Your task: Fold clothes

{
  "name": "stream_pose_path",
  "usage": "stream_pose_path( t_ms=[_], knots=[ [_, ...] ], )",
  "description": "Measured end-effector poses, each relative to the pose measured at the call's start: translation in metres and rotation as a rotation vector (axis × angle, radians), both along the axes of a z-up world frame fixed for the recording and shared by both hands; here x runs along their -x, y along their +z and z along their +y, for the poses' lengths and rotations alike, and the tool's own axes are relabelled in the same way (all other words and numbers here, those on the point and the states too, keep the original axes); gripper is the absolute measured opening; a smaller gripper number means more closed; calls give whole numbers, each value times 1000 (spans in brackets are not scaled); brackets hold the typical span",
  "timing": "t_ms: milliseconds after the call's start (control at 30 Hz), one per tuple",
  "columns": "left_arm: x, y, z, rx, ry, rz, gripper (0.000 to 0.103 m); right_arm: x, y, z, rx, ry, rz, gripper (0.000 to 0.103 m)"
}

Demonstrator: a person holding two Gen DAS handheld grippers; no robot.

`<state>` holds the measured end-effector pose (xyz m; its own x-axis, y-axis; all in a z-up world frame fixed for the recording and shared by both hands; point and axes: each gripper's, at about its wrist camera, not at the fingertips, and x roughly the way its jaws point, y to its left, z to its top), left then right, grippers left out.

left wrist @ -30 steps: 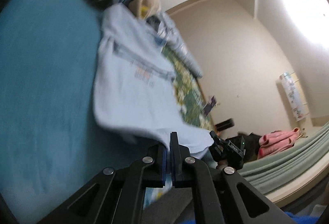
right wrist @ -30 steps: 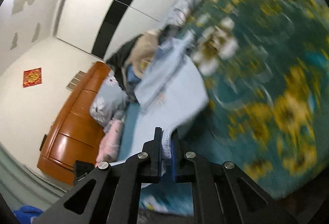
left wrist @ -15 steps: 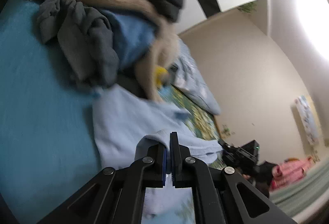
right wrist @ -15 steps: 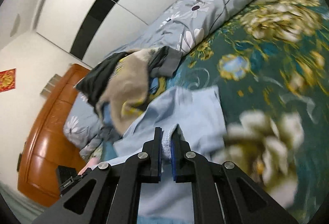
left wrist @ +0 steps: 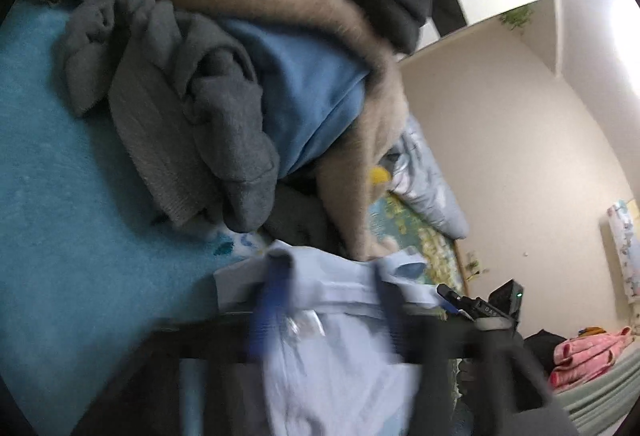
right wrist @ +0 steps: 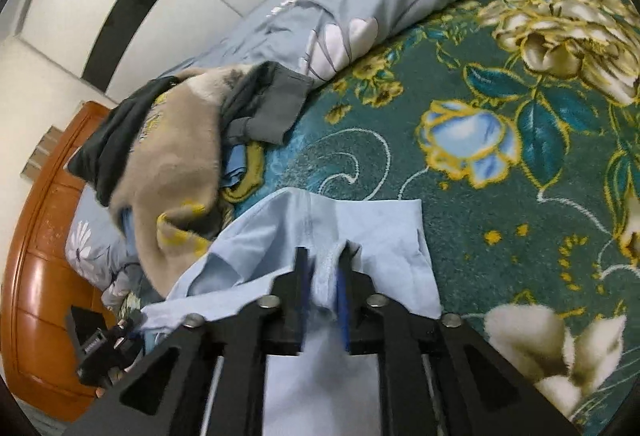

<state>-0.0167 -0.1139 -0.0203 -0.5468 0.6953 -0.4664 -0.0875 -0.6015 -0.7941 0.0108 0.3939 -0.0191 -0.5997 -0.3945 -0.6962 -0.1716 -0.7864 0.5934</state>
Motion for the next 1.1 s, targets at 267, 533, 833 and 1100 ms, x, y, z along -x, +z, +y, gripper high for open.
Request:
stream_pose_path(
  t_ms=[267, 533, 833, 1100],
  knots=[
    [-85, -11, 12, 169, -74, 31, 69, -81, -6, 20, -5, 43, 15, 39],
    [-109, -30, 53, 251, -180, 16, 45, -123, -30, 14, 69, 83, -9, 39],
    [-138, -15, 39, 255, -212, 88, 9, -135, -22, 4, 36, 113, 0, 4],
    [-147, -29, 17, 285, -168, 1, 8, -140, -25, 14, 21, 59, -12, 3]
  ],
)
